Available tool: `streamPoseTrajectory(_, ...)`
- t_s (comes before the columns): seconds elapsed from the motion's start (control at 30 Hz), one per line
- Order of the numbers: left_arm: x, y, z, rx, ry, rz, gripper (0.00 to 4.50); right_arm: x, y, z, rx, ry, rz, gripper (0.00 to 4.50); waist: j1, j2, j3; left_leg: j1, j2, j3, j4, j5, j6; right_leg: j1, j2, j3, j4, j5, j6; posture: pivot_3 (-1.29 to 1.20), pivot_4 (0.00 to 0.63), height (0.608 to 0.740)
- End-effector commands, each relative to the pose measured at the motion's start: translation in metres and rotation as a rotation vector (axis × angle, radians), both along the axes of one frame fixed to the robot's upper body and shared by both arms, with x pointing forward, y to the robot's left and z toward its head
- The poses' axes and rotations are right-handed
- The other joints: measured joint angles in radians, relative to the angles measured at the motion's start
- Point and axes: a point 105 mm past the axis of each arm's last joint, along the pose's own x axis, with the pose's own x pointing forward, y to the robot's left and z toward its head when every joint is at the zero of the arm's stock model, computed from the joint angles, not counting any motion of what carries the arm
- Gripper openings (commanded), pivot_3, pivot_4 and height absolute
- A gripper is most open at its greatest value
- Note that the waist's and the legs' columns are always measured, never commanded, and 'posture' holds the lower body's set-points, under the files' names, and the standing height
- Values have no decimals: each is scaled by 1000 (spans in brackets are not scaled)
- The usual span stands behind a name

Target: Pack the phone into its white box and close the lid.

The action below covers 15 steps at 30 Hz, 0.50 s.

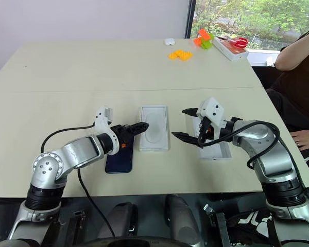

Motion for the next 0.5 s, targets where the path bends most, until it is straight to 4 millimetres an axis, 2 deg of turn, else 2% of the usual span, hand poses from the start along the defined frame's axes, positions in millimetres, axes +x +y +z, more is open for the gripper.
streamPoseTrajectory(0.03, 7, 35, 41, 49, -241, 55, 4471, 5, 9, 12, 8, -46, -5, 4500, -4, 0, 0, 0, 0, 0, 0, 0, 0, 0, 0, 0, 0, 0, 0, 0, 150, 740)
streamPoseTrajectory(0.13, 9, 66, 54, 292, -439, 82, 4500, 7, 19, 10, 10, -15, -10, 3652, -7, 1, 1, 0, 1, 0, -1, 0, 0, -1, 2, 0, 0, -1, -1, 0, 150, 740)
streamPoseTrajectory(0.2, 11, 91, 70, 484, -647, 167, 4500, 2, 31, 8, -11, -9, 33, 2590, -6, 2, 1, 1, 1, 0, -2, 1, -1, -1, 2, 0, 0, -1, -1, 0, 150, 740)
streamPoseTrajectory(0.23, 7, 96, 69, 577, -708, 123, 4500, 5, 36, 6, -27, -15, 18, 2149, -7, 2, 1, 2, 1, 1, -2, 1, -1, -1, 2, 0, -1, -1, -1, 0, 150, 740)
streamPoseTrajectory(0.33, -14, 97, 41, 690, -734, -124, 4500, 20, 50, 2, -57, -27, -68, 533, -7, 2, 2, 1, 1, 3, -2, 1, -2, -4, 0, 0, -1, -1, -1, 0, 150, 740)
streamPoseTrajectory(0.4, -25, 97, 30, 754, -764, -230, 4500, 23, 57, 1, -70, -33, -90, 533, -7, 2, 2, -1, 1, 5, -2, 1, -2, -6, -1, 1, -2, -1, -1, 0, 150, 740)
streamPoseTrajectory(0.5, -45, 93, 16, 737, -768, -369, 4500, 16, 70, -8, -162, -22, -67, 533, 0, 2, 2, -4, 1, 6, -2, 1, -2, -9, -2, 2, -3, -1, -1, 0, 150, 740)
